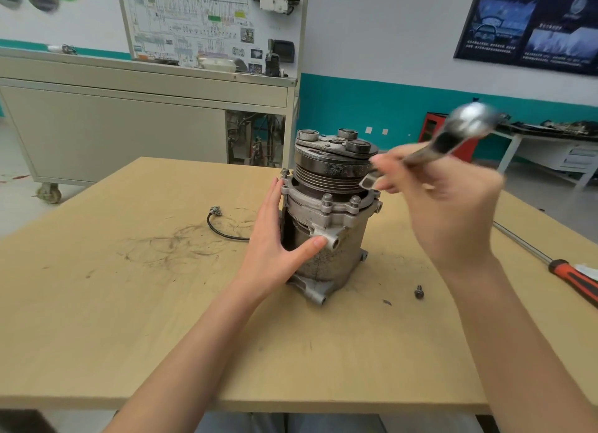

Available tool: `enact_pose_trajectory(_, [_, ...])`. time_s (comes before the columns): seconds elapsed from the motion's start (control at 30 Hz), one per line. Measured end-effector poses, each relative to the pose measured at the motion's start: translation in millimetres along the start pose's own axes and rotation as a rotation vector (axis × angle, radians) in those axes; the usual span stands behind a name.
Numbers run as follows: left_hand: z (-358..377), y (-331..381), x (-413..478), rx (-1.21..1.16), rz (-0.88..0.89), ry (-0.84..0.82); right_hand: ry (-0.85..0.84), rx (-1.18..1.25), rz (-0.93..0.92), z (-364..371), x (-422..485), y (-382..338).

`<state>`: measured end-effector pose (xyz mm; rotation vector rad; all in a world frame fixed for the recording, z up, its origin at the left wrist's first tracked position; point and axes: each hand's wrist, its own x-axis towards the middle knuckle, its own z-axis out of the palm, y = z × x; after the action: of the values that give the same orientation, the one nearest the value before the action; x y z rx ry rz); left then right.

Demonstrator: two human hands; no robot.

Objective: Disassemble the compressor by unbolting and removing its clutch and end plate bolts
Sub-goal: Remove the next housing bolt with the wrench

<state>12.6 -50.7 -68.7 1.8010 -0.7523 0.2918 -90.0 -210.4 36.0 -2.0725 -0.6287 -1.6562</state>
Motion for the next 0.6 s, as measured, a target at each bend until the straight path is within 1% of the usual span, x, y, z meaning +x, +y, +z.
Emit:
enact_pose_trajectory(0.07, [0, 0, -1, 0.008, 0.005, 0.002, -0.023, -0.171, -0.196, 7, -9, -5])
enact_pose_trajectory(0.13, [0, -1, -2, 0.000, 0.004, 0.001, -0.010, -0.265, -0.297, 11, -19, -9])
enact_pose_trajectory(0.2, [2, -2, 1, -0.053, -0.001, -0.008, -0.014, -0.299, -0.317, 19, -28, -12])
enact_pose_trajectory(0.27, [3, 0, 5, -0.182, -0.081, -0.019, -0.004, -0.334, -0.334, 28, -35, -15])
enact_pose_trajectory(0.3, [3, 0, 7, -0.200, -0.105, -0.020, 0.006, -0.350, -0.343, 32, -38, -16])
enact_pose_trajectory(0.33, [4, -1, 7, -0.162, -0.087, -0.002, 0.018, -0.359, -0.345, 34, -39, -17])
enact_pose_trajectory(0.4, [3, -4, 3, -0.035, 0.009, 0.023, 0.048, -0.343, -0.315, 33, -42, -15])
enact_pose_trajectory(0.43, [3, -5, 2, -0.017, 0.019, 0.018, 0.062, -0.291, -0.264, 32, -45, -13])
enact_pose_trajectory(0.47, [1, -4, -1, -0.015, 0.010, 0.013, 0.083, -0.184, -0.162, 30, -49, -10])
enact_pose_trajectory(0.5, [1, -3, -1, -0.020, 0.005, 0.012, 0.126, -0.007, 0.002, 28, -52, -7])
enact_pose_trajectory(0.53, [1, -2, -2, -0.025, 0.001, 0.007, 0.202, 0.223, 0.229, 26, -52, -4])
enact_pose_trajectory(0.6, [0, 0, -1, -0.025, -0.007, 0.000, 0.420, 0.714, 0.739, 23, -45, 9])
